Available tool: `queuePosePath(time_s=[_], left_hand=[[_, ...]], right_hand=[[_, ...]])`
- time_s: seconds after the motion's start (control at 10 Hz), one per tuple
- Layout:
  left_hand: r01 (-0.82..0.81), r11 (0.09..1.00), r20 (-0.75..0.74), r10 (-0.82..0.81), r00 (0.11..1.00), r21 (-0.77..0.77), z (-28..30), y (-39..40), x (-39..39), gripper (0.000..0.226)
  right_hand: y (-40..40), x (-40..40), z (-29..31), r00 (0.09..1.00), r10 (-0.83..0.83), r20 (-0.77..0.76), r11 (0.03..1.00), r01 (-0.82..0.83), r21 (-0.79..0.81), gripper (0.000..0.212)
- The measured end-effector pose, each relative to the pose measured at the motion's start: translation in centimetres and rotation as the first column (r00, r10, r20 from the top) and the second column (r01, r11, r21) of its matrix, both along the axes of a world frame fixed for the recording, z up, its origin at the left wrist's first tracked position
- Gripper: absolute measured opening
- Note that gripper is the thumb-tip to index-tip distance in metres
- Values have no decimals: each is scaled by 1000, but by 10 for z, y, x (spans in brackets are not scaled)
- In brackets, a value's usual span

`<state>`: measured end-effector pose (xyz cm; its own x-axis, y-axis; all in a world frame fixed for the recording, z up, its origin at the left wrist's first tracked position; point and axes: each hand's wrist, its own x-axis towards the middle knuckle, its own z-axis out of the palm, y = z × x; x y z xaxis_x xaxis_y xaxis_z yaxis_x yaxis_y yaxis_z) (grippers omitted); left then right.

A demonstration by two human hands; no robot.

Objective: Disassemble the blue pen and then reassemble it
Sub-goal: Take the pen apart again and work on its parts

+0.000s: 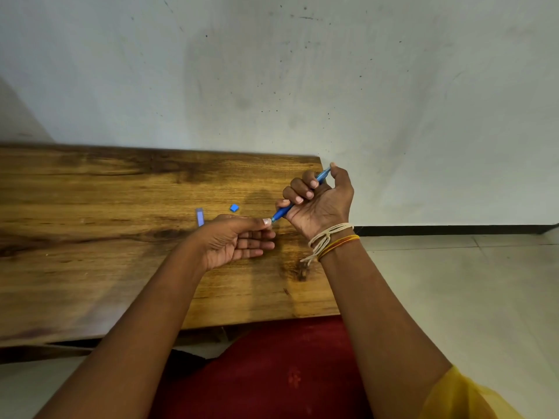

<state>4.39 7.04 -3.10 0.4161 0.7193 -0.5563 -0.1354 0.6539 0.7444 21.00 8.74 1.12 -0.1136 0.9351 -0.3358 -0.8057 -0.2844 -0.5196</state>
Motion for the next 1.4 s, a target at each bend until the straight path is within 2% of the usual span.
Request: queuePosePath(time_s=[0.5,0.9,1.4], left_hand=[[-39,997,-7,38,999,-70,-1,3,-1,32],[-19,1000,-7,19,1000,-18,1,1,0,18],[-28,999,-25,27,999,-36,2,0,-1,23]], right_hand=[[0,4,-4,998,-39,-52,998,37,-45,45],[-1,7,-1,995,-87,-45,994,84,-76,46],[0,7,-2,993,-112,-39,990,108,-87,47]])
